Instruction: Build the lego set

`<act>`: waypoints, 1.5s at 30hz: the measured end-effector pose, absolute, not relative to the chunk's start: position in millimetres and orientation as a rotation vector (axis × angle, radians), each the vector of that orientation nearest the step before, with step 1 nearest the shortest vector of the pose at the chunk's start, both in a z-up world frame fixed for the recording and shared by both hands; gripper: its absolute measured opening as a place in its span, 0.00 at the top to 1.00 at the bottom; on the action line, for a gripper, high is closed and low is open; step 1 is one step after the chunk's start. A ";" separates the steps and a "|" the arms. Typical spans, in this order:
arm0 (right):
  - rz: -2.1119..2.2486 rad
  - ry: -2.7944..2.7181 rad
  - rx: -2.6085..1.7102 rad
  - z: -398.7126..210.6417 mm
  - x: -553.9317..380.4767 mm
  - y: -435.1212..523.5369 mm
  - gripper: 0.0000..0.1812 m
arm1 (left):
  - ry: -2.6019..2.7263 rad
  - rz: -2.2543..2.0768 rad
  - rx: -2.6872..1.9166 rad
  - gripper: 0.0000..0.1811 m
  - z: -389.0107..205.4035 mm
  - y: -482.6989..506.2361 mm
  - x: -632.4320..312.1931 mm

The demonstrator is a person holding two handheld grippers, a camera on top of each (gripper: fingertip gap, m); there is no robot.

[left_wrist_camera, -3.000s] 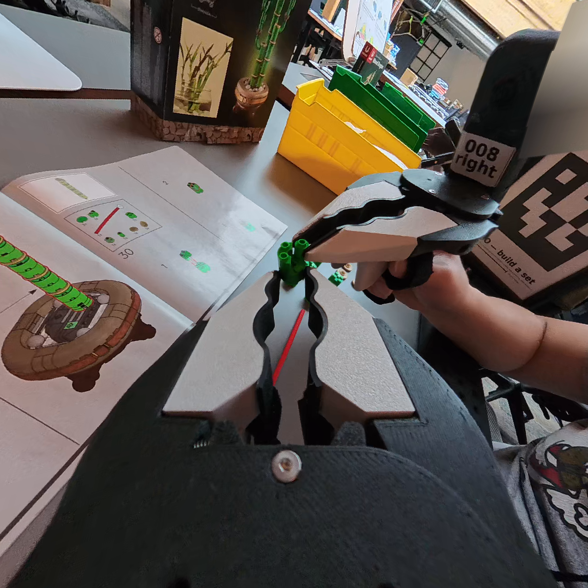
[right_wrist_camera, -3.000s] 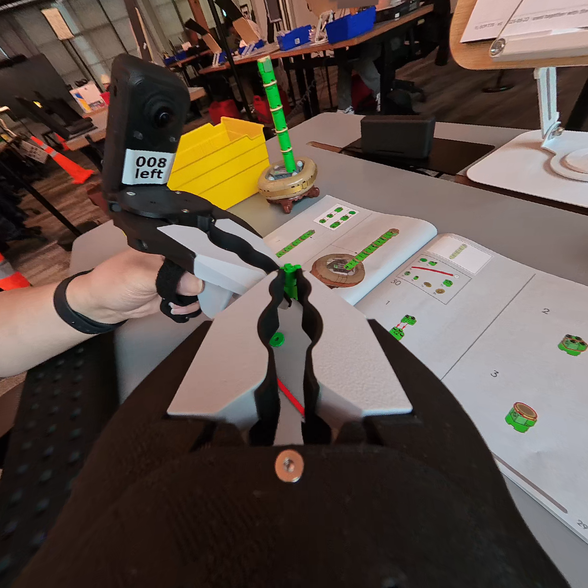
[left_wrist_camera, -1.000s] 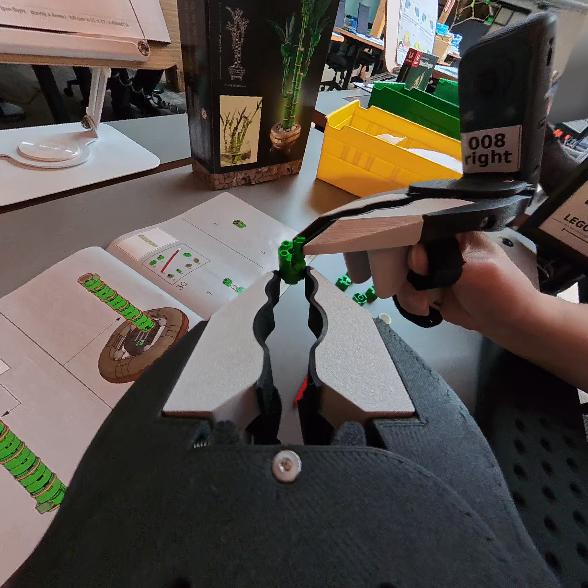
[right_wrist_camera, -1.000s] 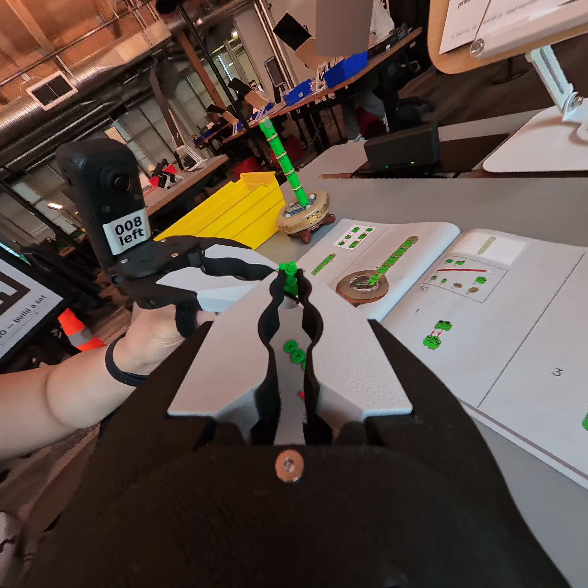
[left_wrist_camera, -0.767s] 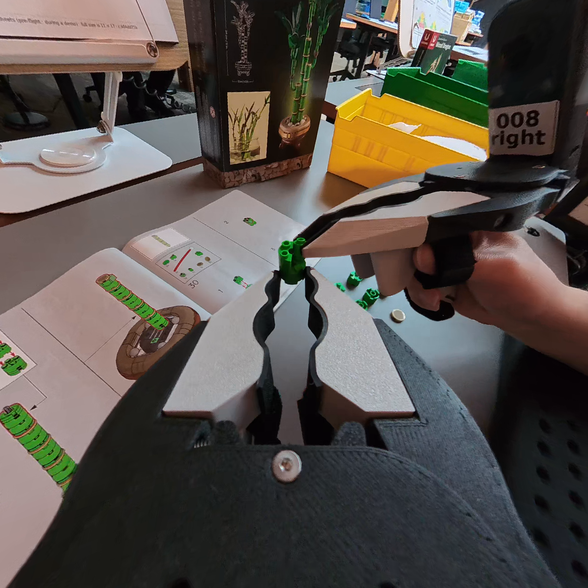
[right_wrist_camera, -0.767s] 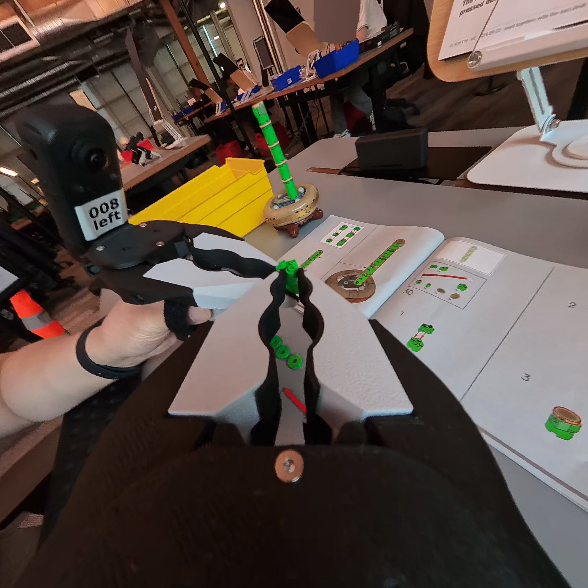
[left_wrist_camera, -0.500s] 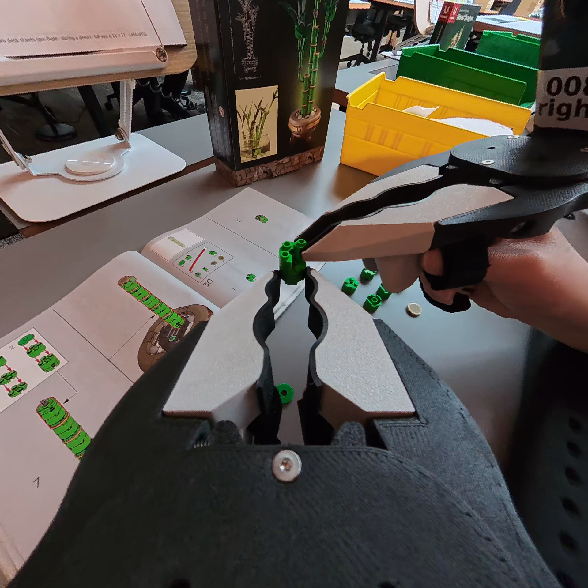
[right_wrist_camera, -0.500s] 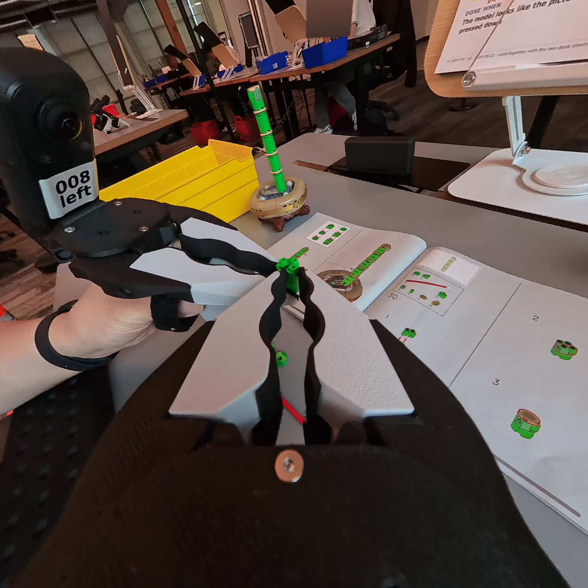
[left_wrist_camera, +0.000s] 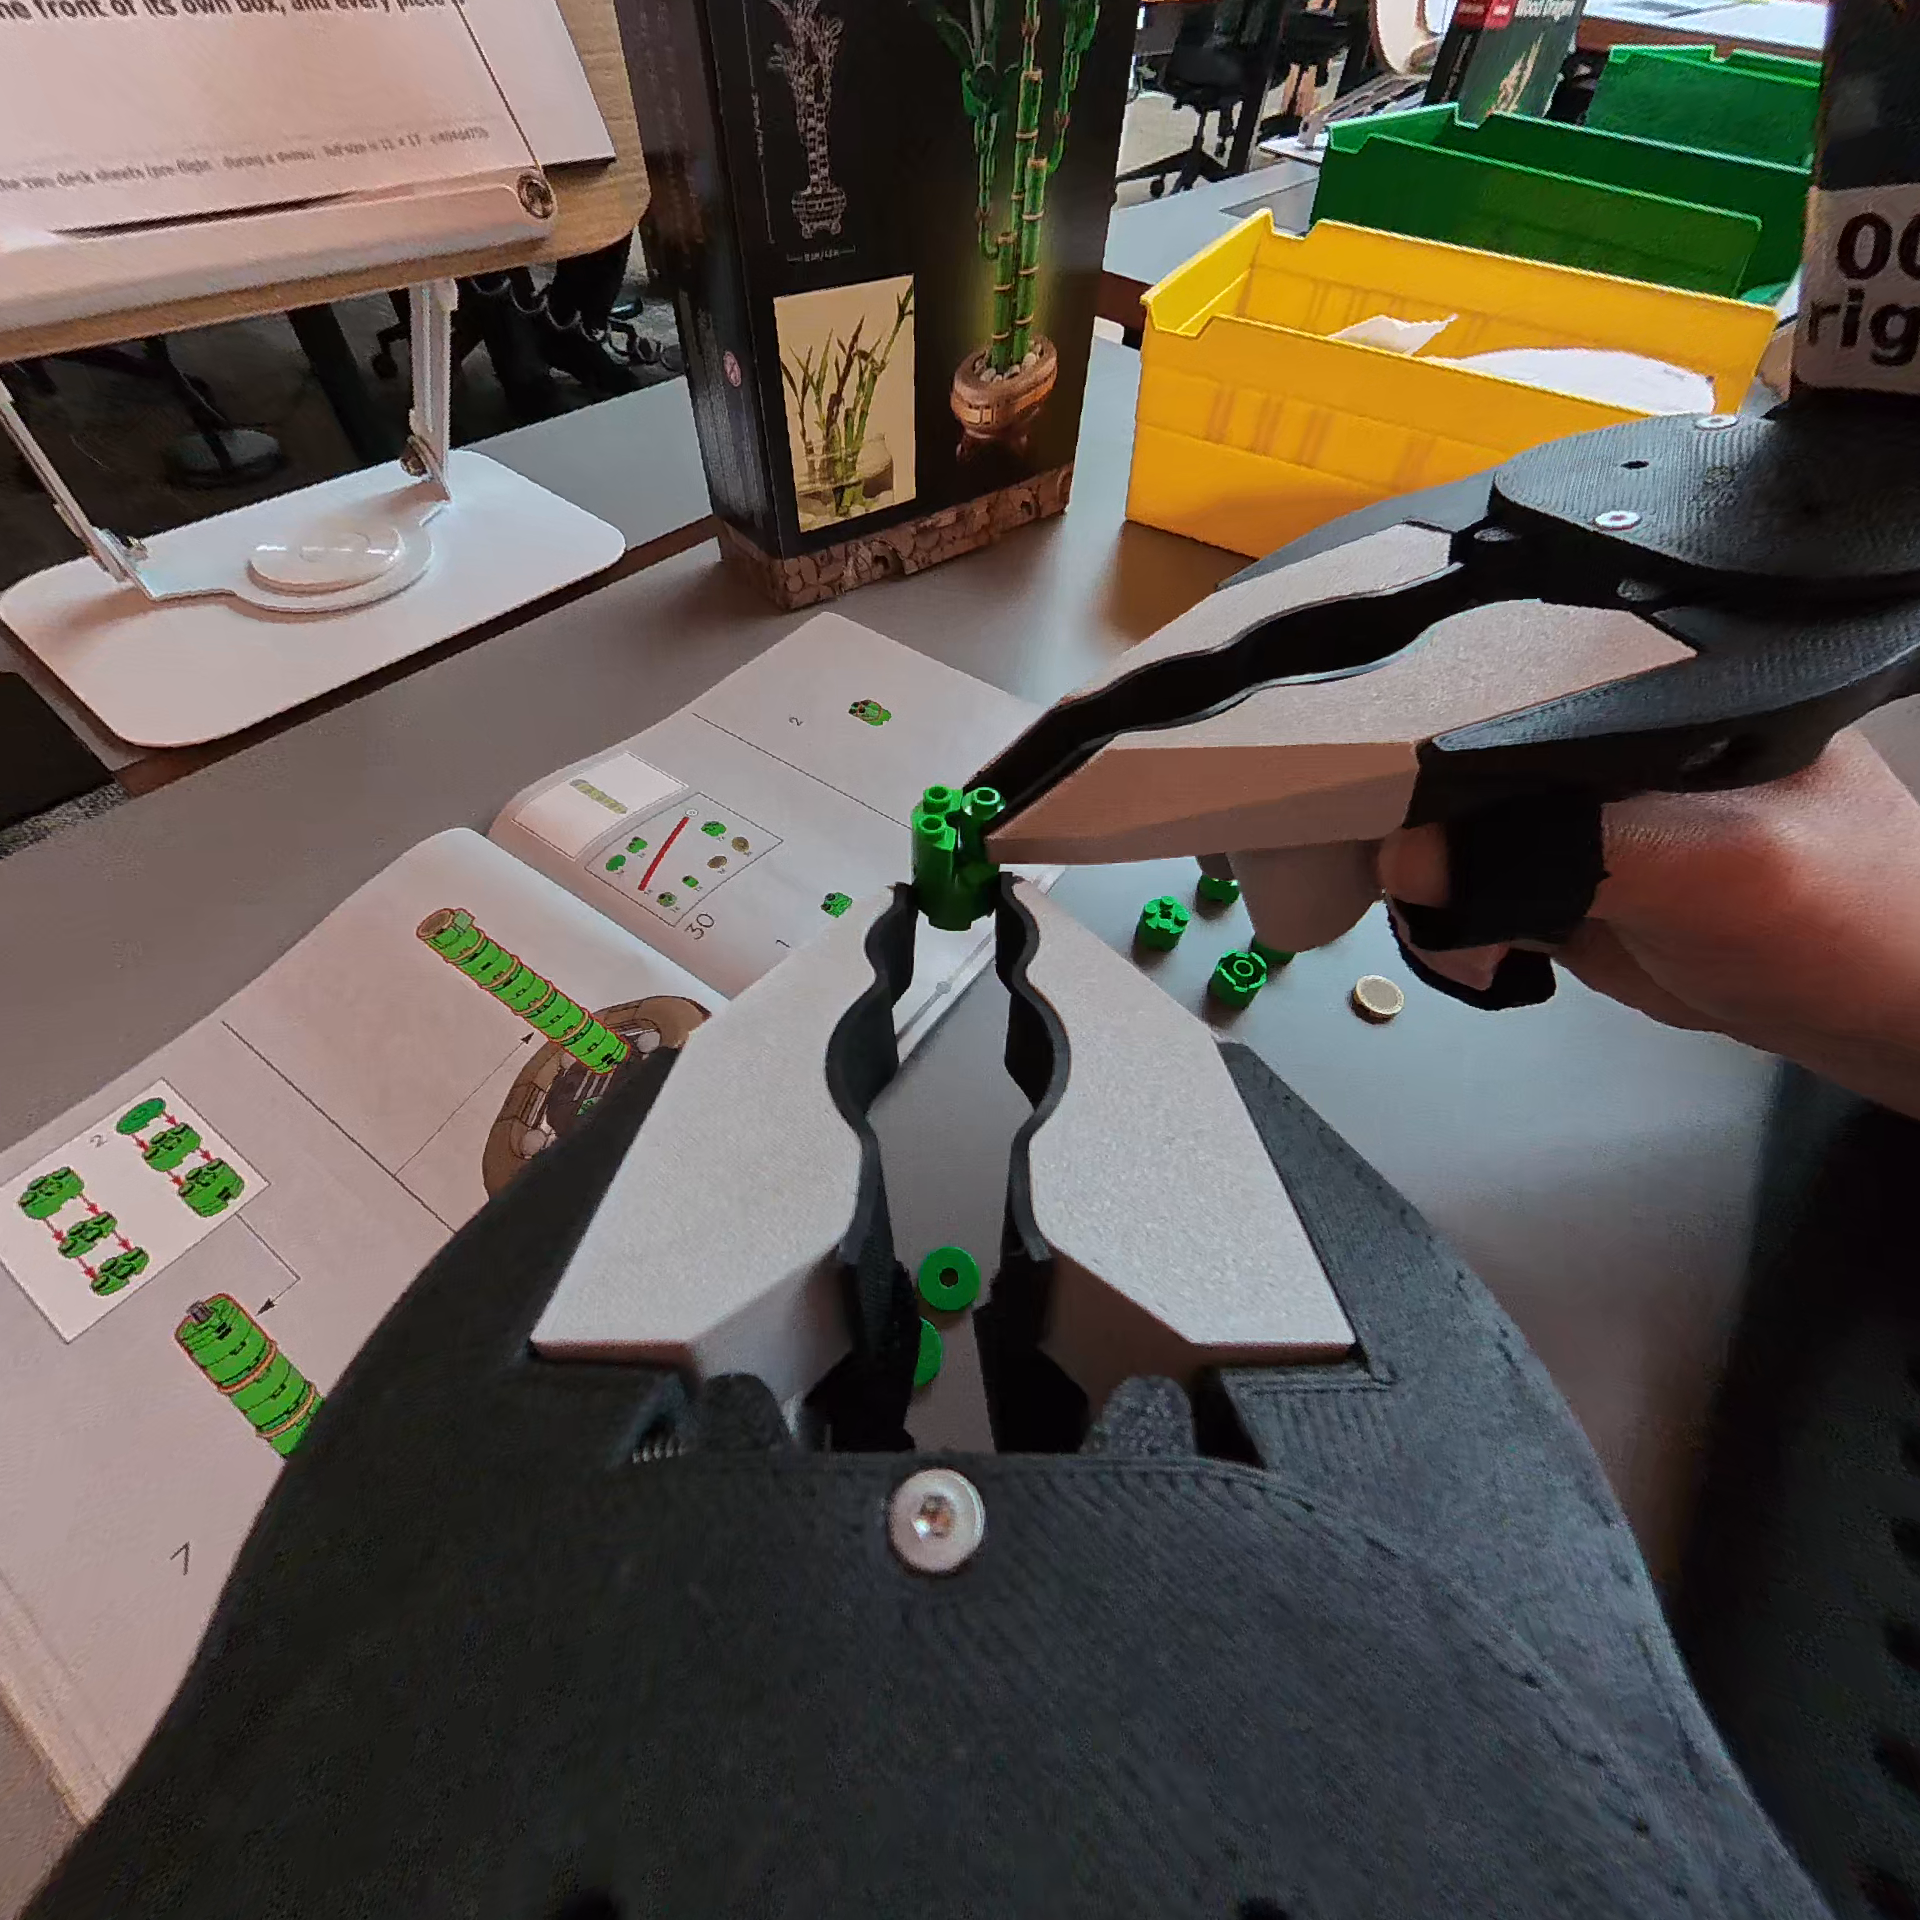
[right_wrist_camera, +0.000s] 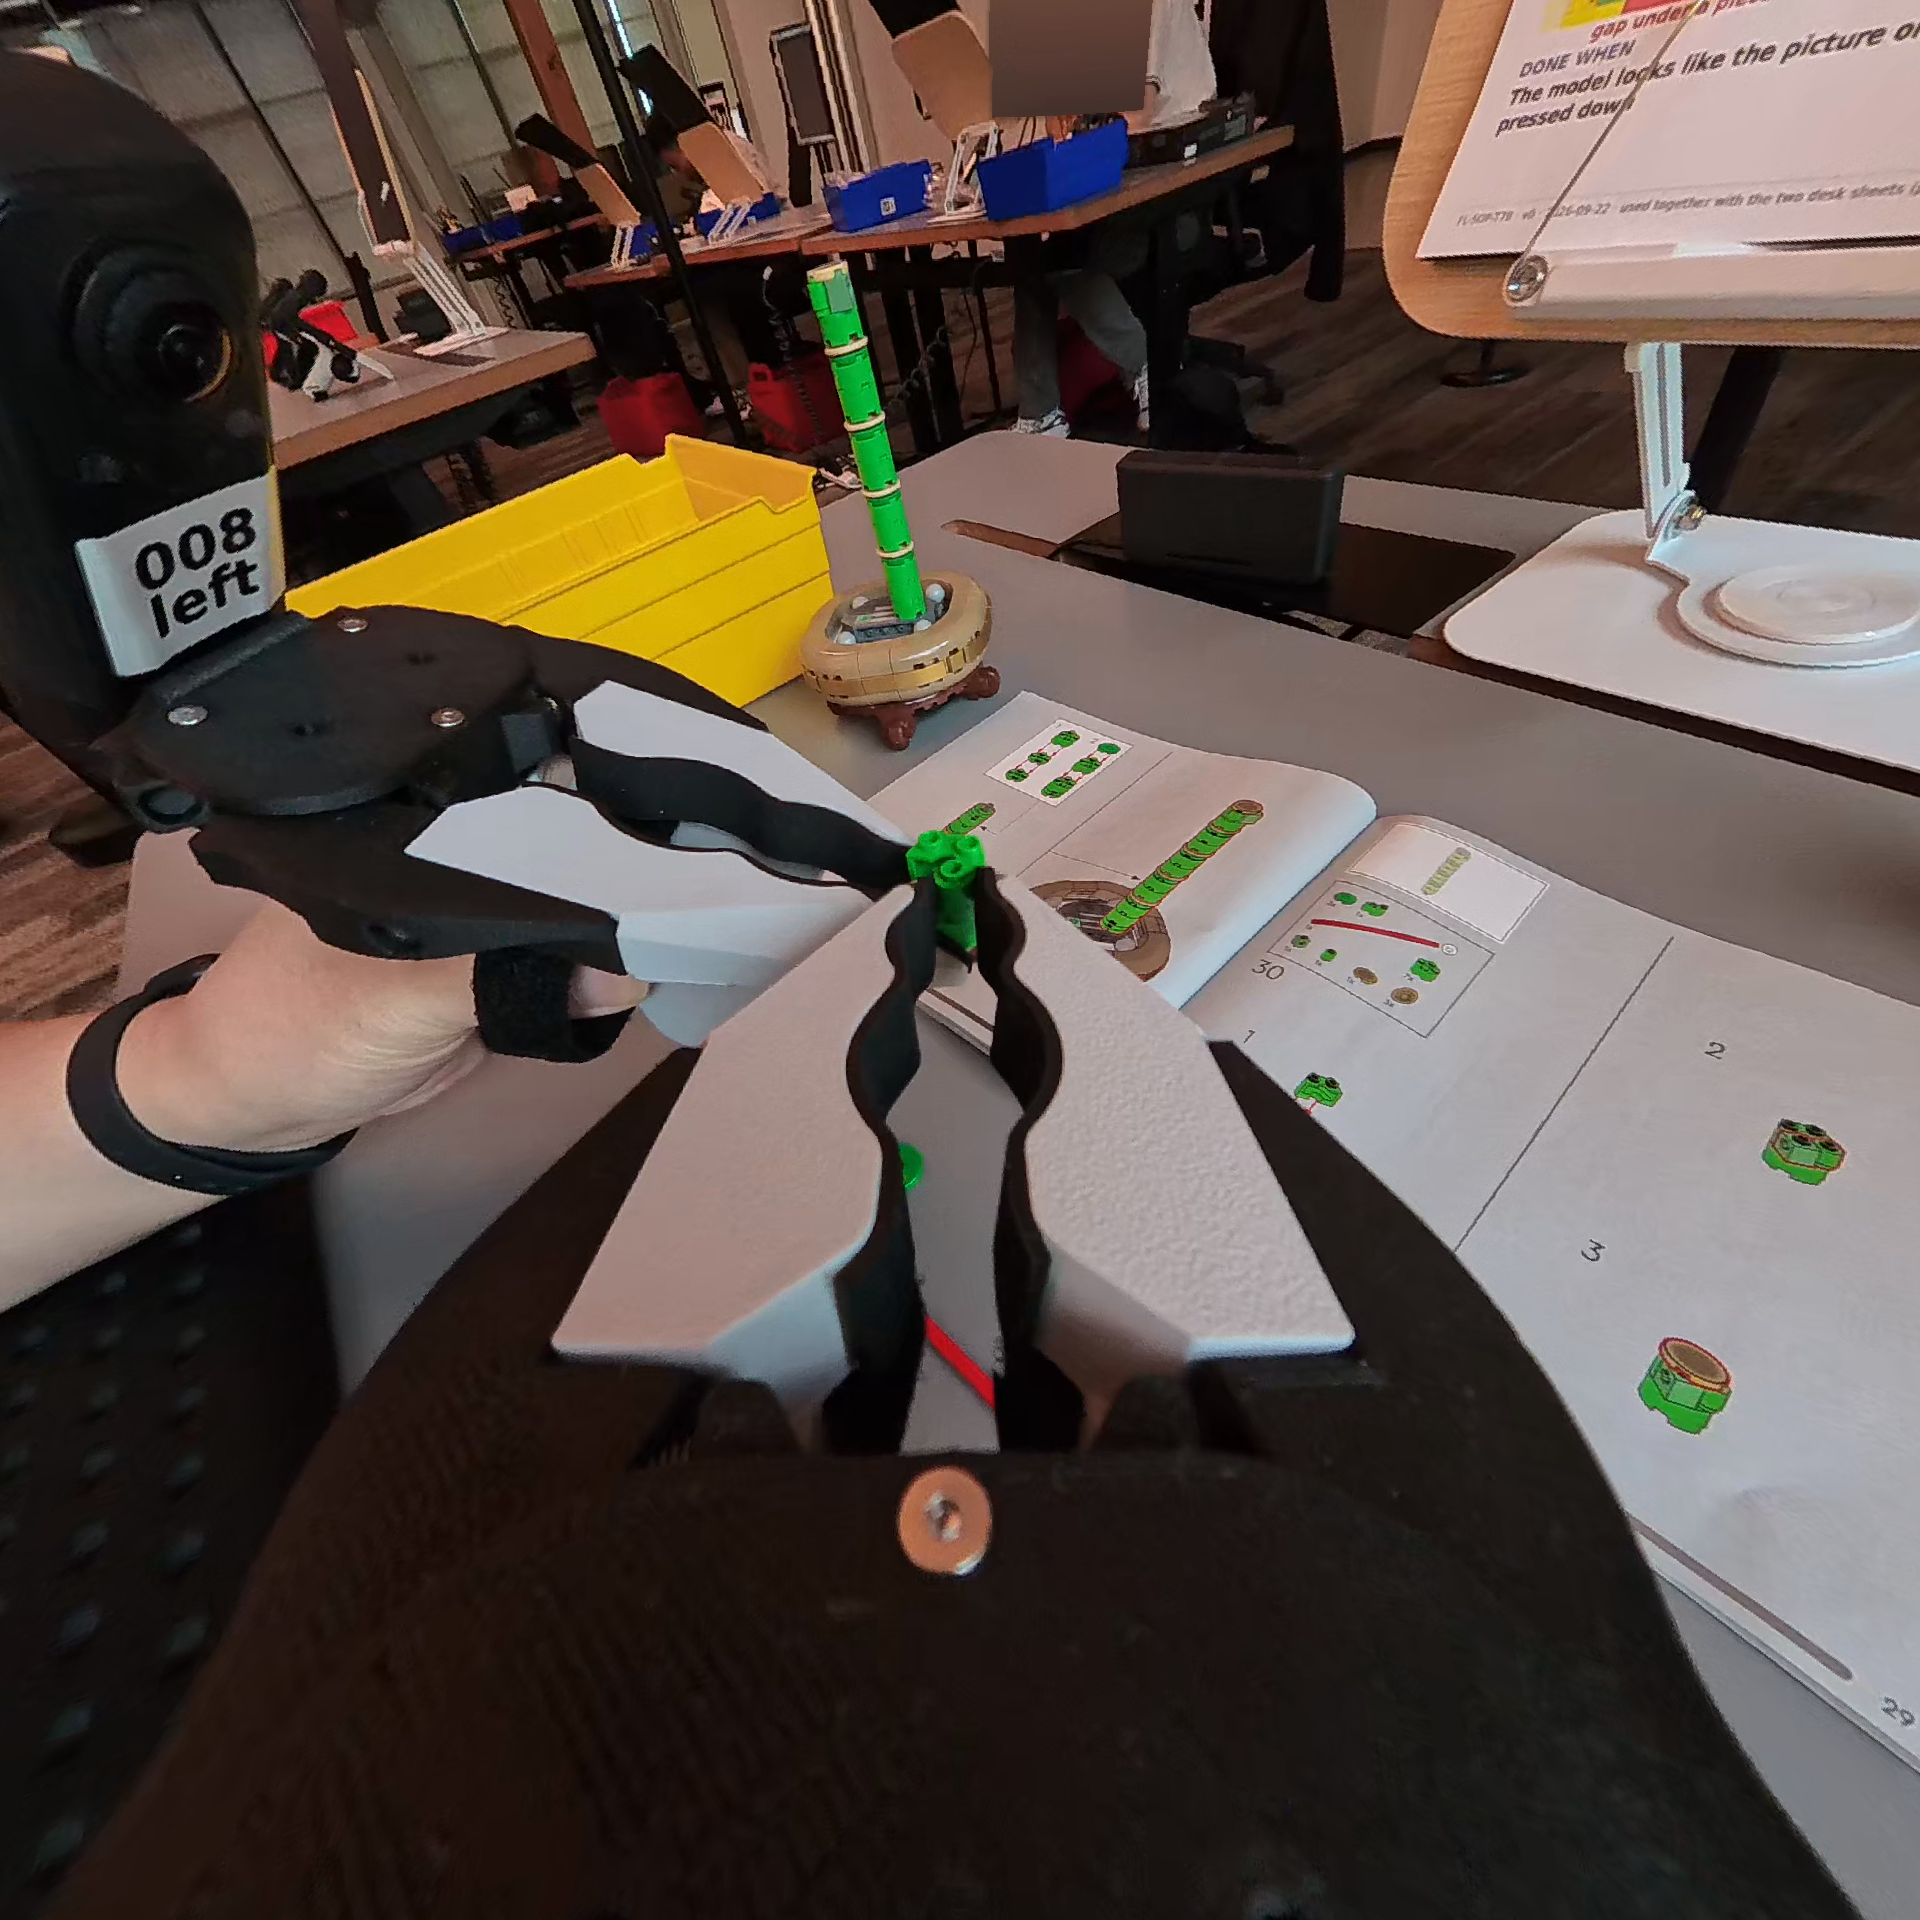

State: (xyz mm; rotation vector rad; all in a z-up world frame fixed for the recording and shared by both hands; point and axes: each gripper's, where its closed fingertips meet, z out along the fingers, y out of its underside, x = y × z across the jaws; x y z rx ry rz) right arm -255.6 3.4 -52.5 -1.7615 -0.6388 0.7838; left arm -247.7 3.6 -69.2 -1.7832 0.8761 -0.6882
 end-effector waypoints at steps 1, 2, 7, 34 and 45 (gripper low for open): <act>0.785 -0.640 -1.759 -51.8 -255.7 3.5 0.96 | 0.879 -0.696 -1.784 0.92 -69.3 3.5 -247.7; 0.792 -0.635 -1.749 -49.7 -255.6 3.5 0.96 | 0.877 -0.713 -1.777 0.92 -67.8 3.1 -247.5; 0.803 -0.637 -1.745 -45.4 -255.0 2.8 0.96 | 0.881 -0.756 -1.760 0.92 -62.6 0.8 -246.8; 0.810 -0.644 -1.663 -30.6 -247.3 2.4 0.86 | 0.844 -0.934 -1.766 0.92 -59.1 -3.7 -246.0; 0.069 -1.349 -1.172 -47.7 -245.3 -34.6 0.66 | 0.976 -1.380 -1.811 0.92 -49.1 -35.4 -255.1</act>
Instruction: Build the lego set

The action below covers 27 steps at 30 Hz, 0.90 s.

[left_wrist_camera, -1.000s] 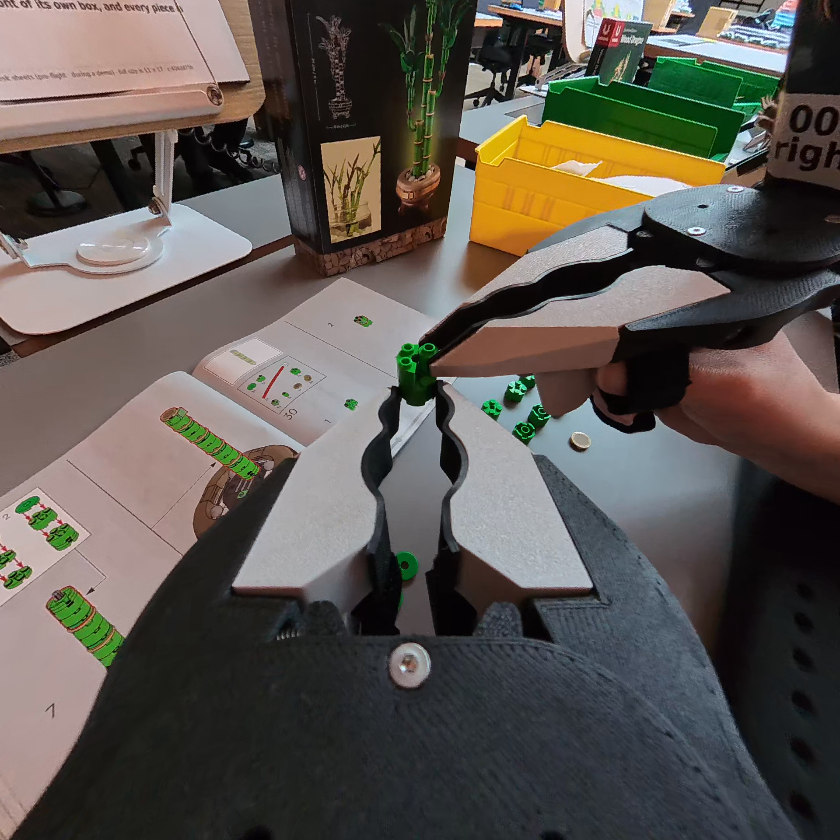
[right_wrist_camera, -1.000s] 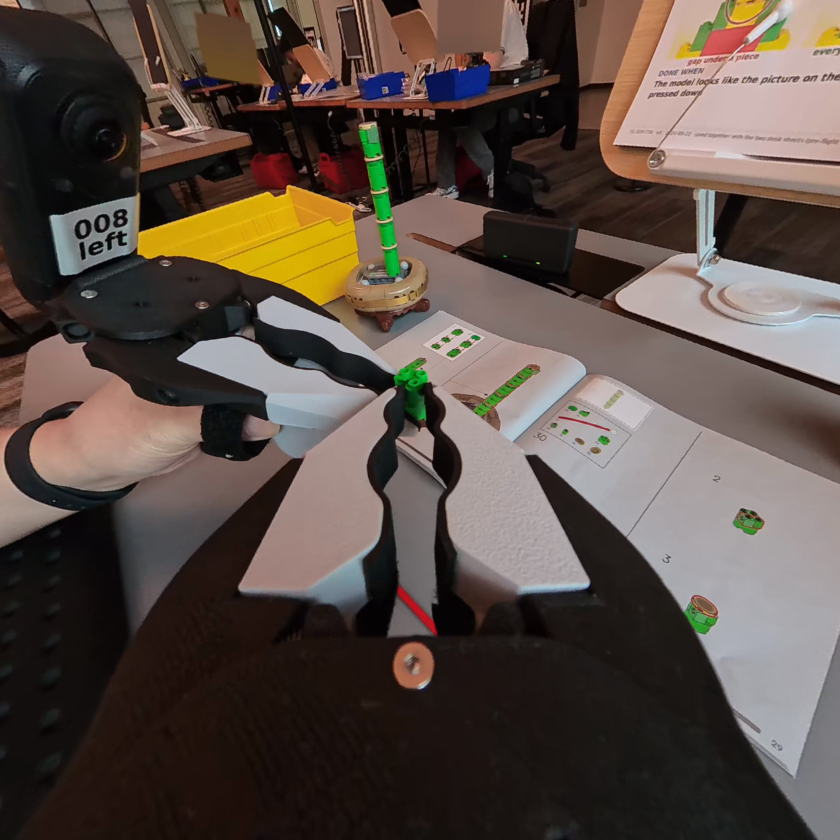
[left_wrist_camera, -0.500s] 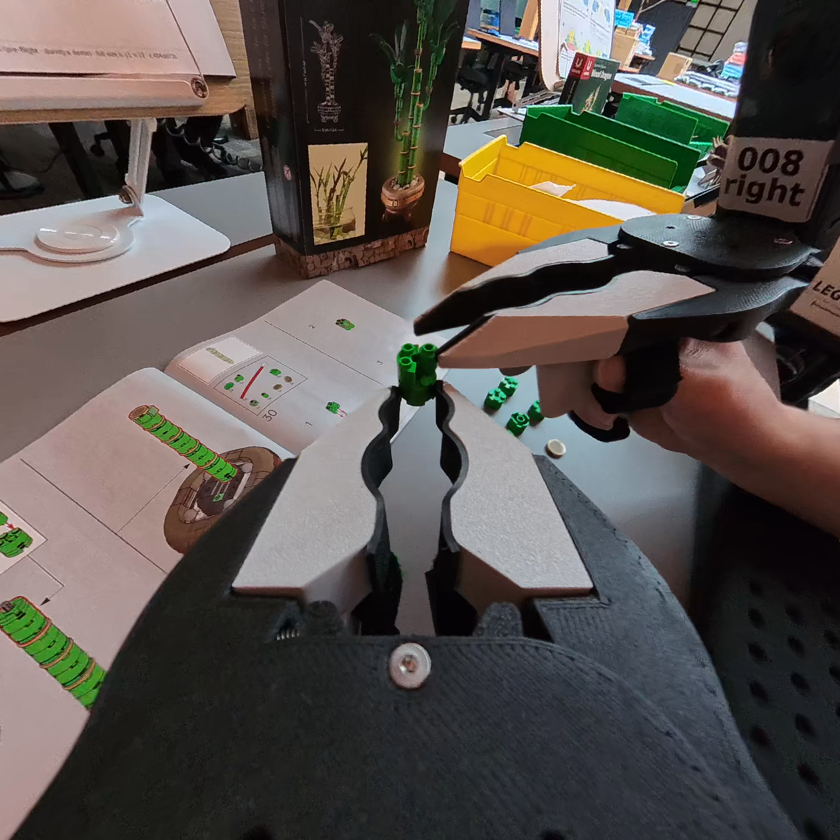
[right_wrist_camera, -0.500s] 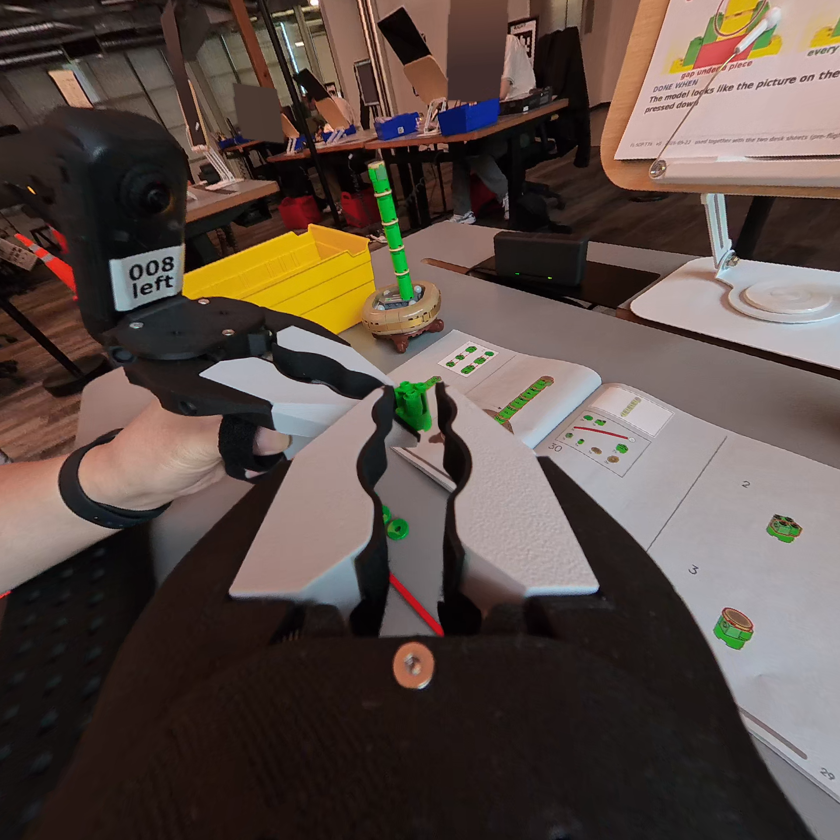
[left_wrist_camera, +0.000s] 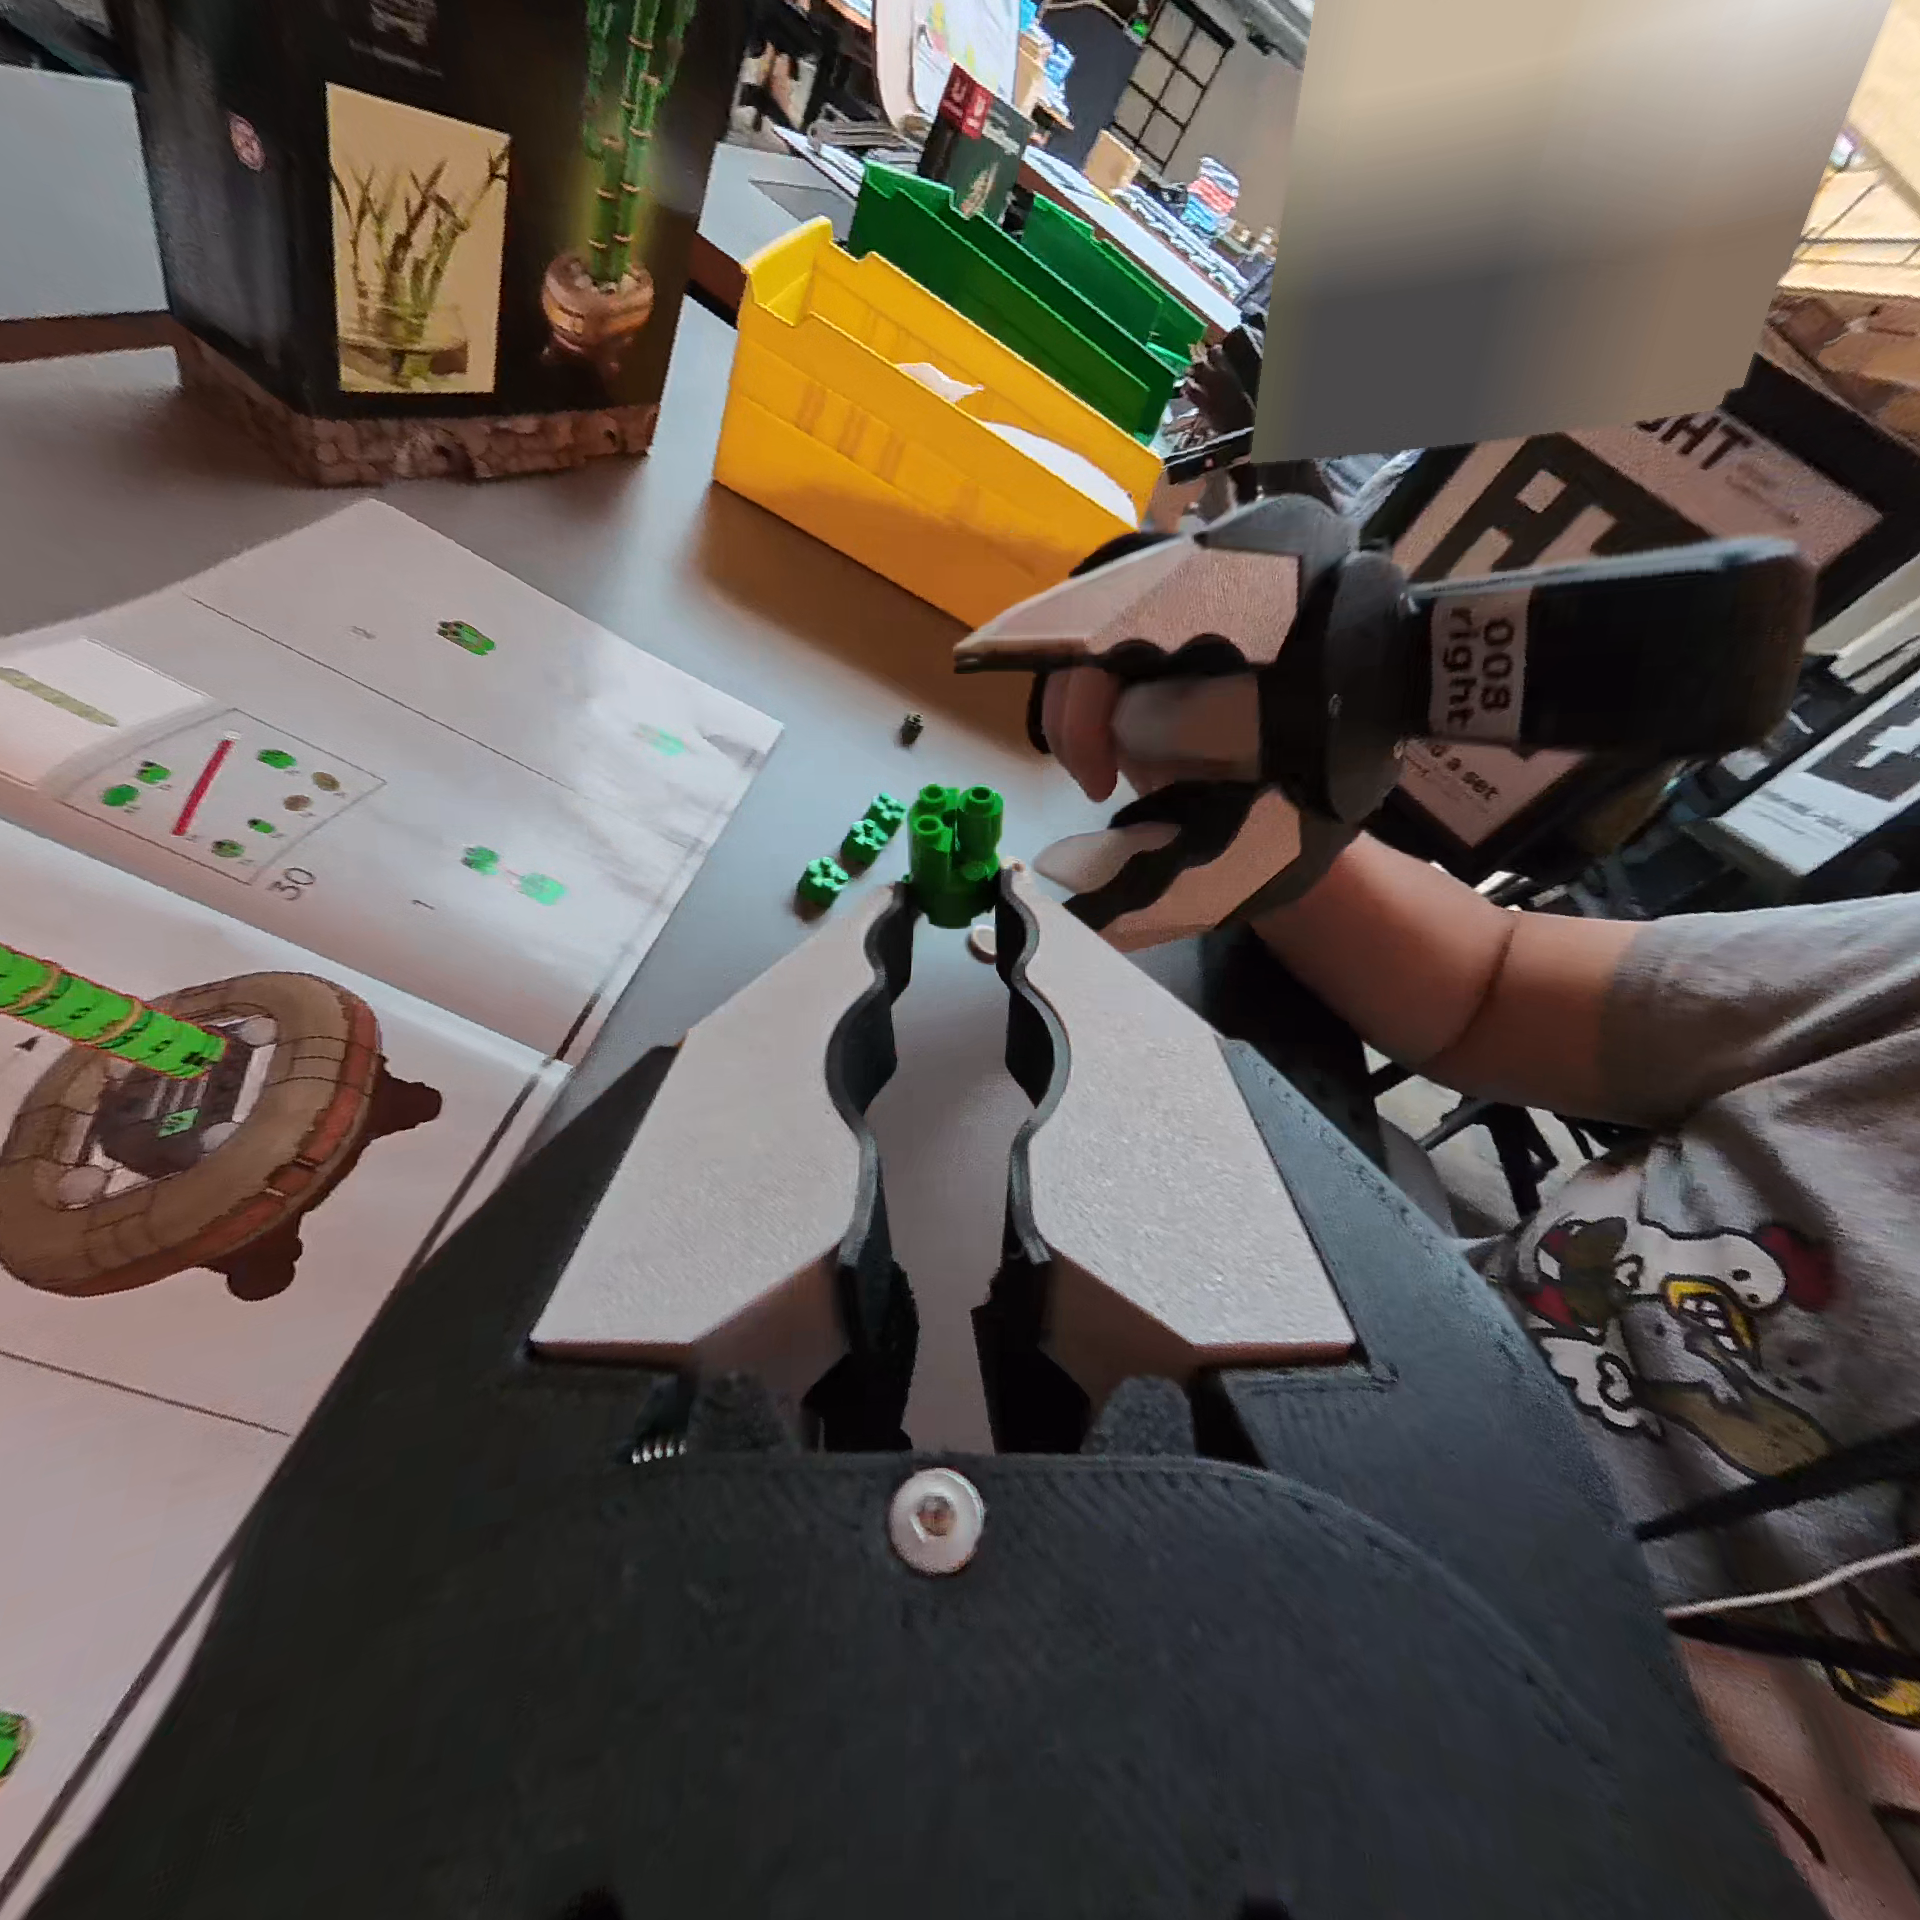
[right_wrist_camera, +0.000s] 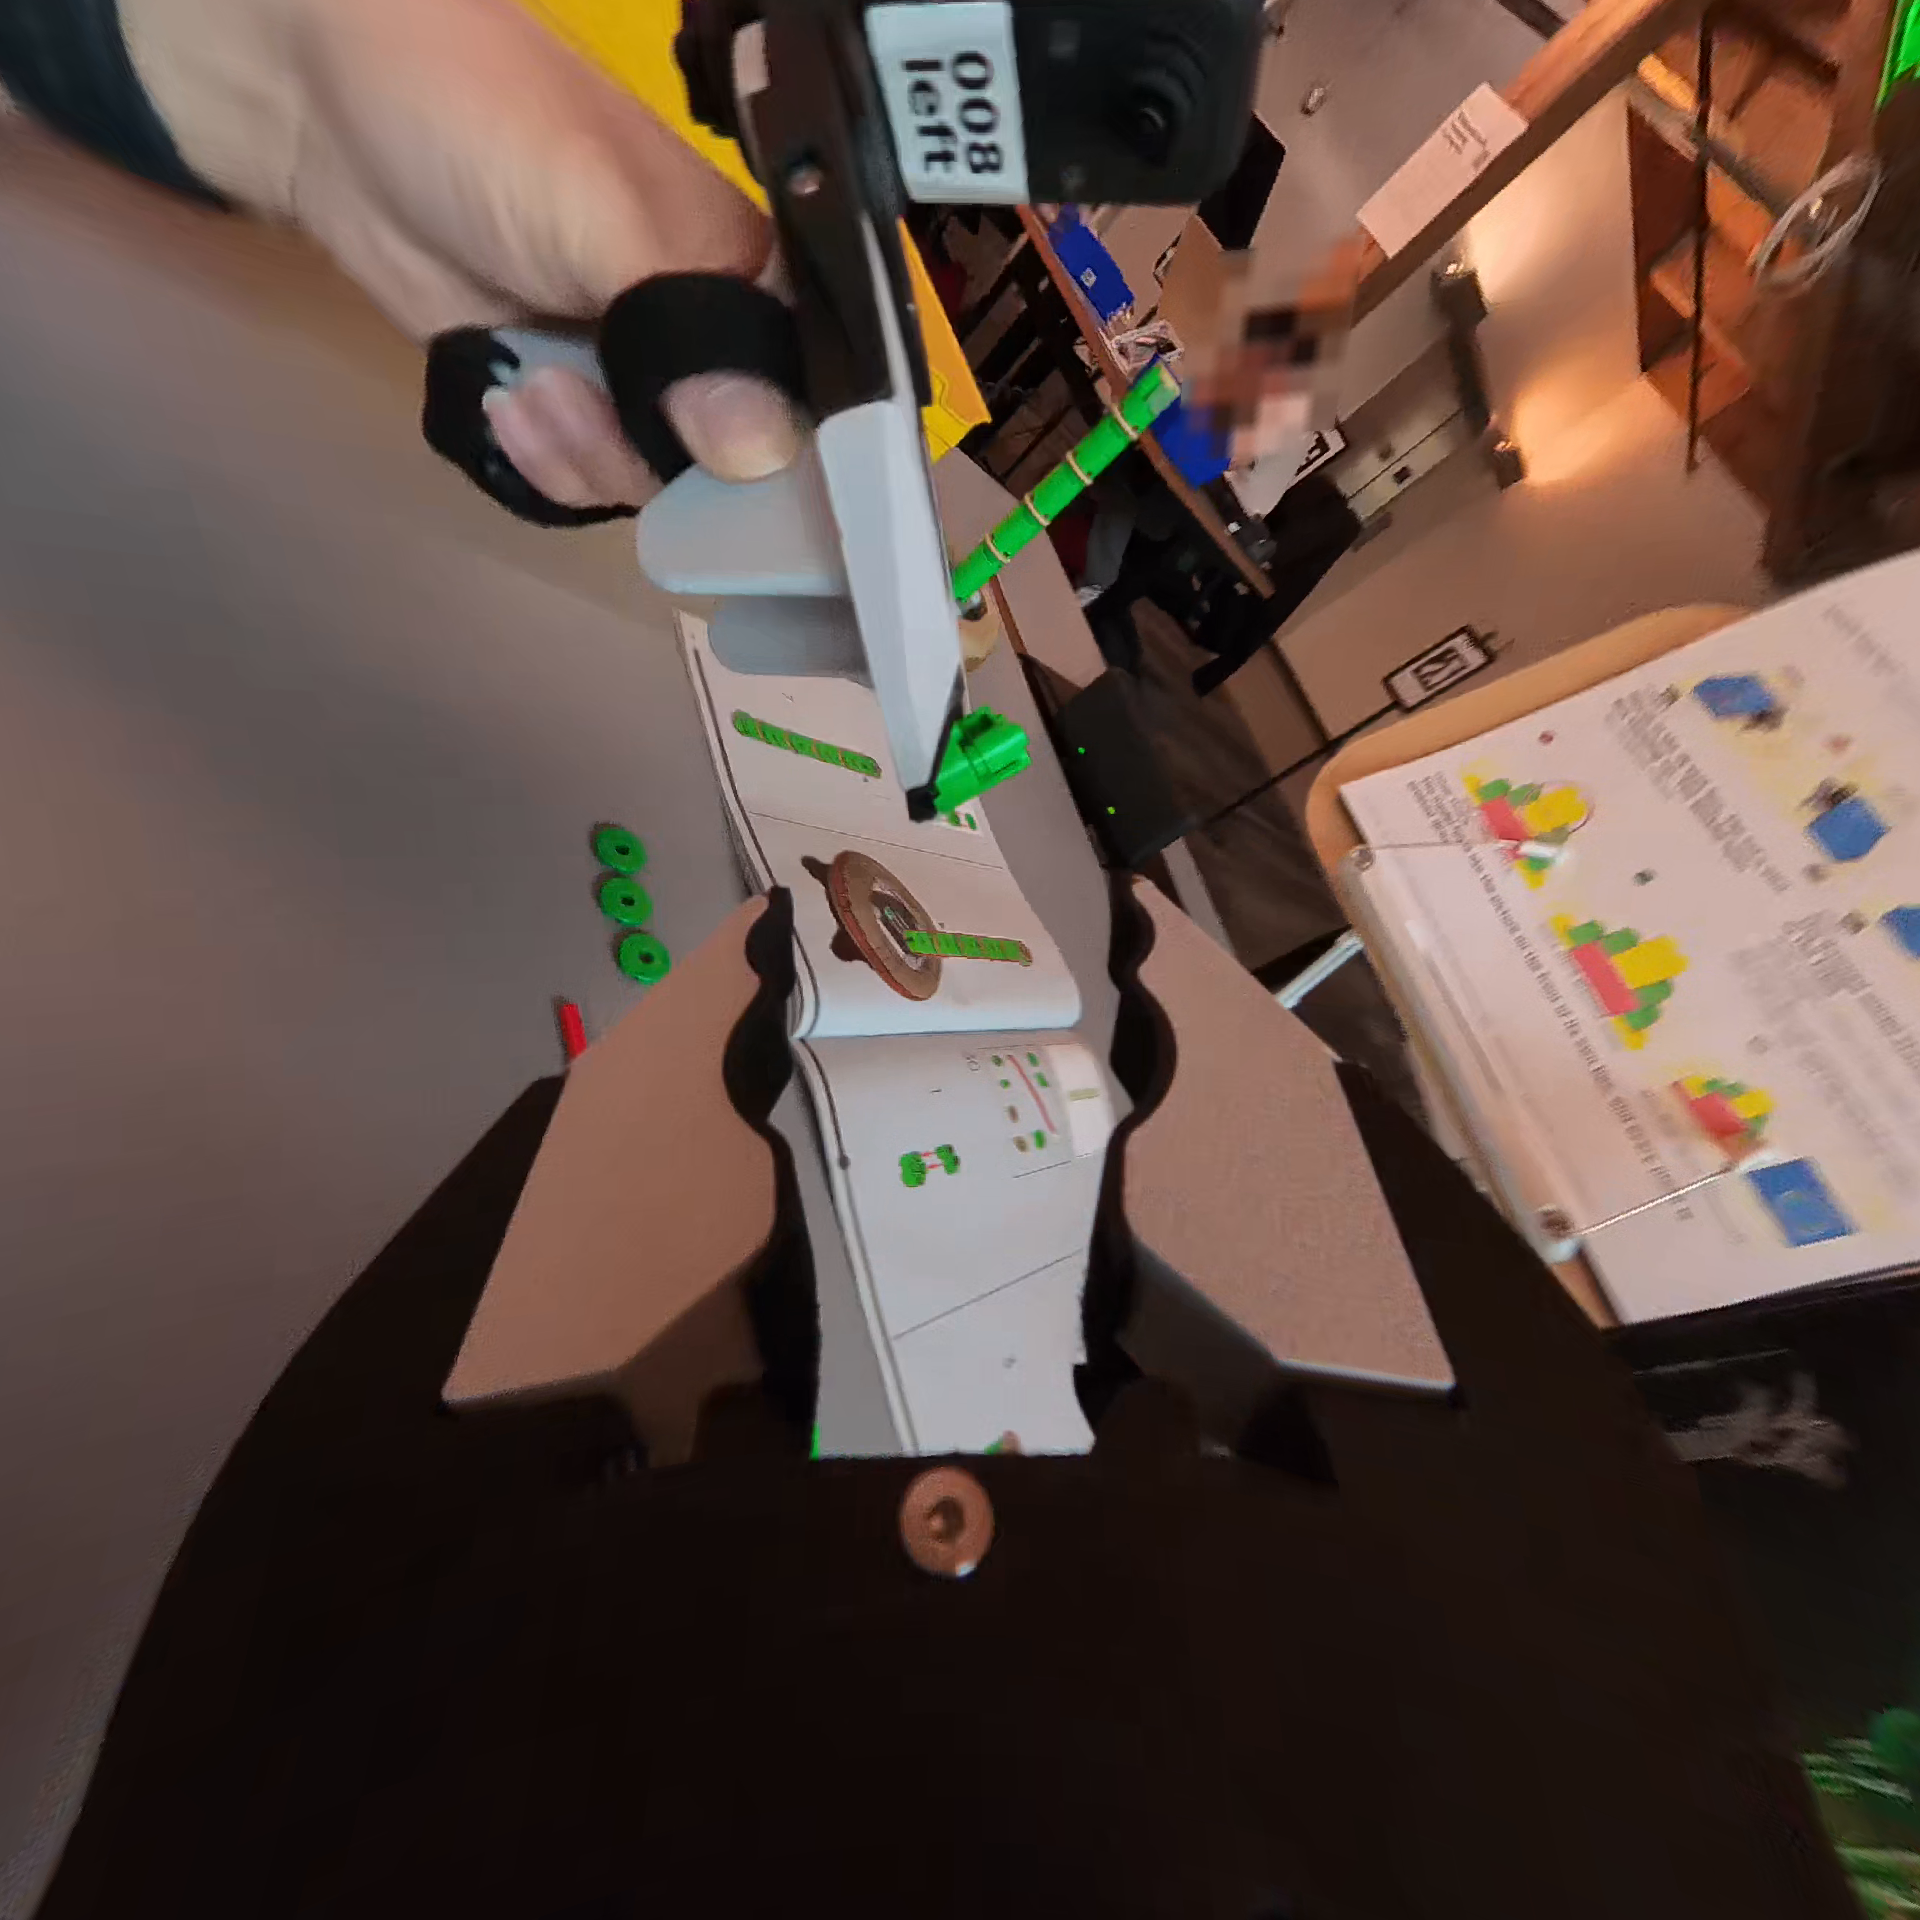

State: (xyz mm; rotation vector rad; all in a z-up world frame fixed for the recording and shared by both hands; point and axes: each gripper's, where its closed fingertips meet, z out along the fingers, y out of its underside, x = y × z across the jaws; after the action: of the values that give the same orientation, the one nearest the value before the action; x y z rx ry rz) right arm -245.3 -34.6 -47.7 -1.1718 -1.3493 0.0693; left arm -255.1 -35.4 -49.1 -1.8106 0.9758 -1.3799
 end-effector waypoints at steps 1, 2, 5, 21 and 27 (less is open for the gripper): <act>0.023 -1.363 -1.139 -47.6 -248.1 -36.8 0.66 | 0.990 -1.411 -1.813 0.92 -49.4 -38.6 -255.2; 0.004 -1.388 -1.109 -48.2 -252.4 -41.1 0.66 | 1.014 -1.450 -1.825 0.92 -50.7 -43.1 -255.0; -0.050 -1.429 -1.058 -49.5 -259.5 -48.3 0.67 | 1.062 -1.540 -1.858 0.92 -56.6 -53.9 -252.6; -0.103 -1.604 -0.989 -68.9 -263.1 -71.4 0.84 | 1.235 -1.741 -1.971 0.92 -78.9 -85.5 -249.3; -0.059 -1.638 -1.035 -77.4 -262.9 -74.0 0.87 | 1.251 -1.758 -2.006 0.92 -85.8 -87.8 -248.6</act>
State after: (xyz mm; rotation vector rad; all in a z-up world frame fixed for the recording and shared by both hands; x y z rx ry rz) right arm -262.9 -74.0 -77.4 -1.0351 -1.6376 -0.0593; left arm -248.6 -87.8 -85.8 -2.0059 1.2513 -1.7579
